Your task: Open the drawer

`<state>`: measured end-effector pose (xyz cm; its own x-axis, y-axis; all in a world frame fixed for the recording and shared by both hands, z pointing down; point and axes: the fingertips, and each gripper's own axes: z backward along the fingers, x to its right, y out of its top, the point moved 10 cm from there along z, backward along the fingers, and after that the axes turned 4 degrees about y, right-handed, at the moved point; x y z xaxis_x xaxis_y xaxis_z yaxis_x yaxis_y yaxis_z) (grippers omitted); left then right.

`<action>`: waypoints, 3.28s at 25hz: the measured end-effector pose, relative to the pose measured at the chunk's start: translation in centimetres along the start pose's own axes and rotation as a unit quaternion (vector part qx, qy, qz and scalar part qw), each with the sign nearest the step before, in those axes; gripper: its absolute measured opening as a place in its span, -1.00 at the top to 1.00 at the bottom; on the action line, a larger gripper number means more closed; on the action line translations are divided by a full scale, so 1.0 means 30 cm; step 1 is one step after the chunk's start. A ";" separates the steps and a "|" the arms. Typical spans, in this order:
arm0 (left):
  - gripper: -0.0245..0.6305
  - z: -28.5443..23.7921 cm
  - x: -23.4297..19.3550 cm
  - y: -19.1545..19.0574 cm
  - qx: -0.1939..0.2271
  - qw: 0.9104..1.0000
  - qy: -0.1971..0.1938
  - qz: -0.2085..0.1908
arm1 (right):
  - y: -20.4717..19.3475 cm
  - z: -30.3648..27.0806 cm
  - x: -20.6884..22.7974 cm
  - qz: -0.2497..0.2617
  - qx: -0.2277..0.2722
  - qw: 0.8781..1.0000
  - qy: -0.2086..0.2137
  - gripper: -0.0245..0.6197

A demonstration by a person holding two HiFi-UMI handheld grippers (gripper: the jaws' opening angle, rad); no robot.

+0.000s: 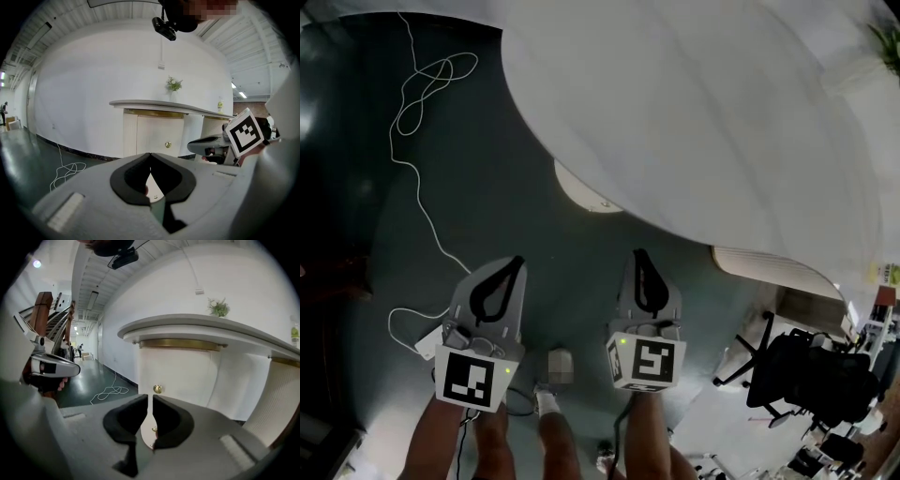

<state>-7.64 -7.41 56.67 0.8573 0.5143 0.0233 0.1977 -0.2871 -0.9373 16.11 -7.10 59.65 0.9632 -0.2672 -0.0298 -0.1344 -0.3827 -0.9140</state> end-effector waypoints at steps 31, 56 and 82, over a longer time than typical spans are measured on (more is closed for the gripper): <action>0.89 -0.069 -0.084 -0.030 -0.021 1.000 0.000 0.023 | 0.034 -0.323 0.048 -0.002 -0.024 0.999 -0.024 0.35; 0.89 -0.077 -0.106 -0.050 -0.026 0.999 -0.005 0.037 | 0.038 -0.324 0.031 0.018 -0.045 0.996 -0.069 0.60; 0.89 0.074 -0.049 -0.098 -0.029 0.999 -0.025 0.033 | -0.080 -0.041 -0.183 0.008 -0.044 0.997 -0.064 0.60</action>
<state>-10.54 -5.54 58.63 0.8449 0.5320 -0.0564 0.1705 -0.3678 -0.9142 10.85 -5.80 62.52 0.9820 -0.1601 -0.1007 -0.1641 -0.4574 -0.8740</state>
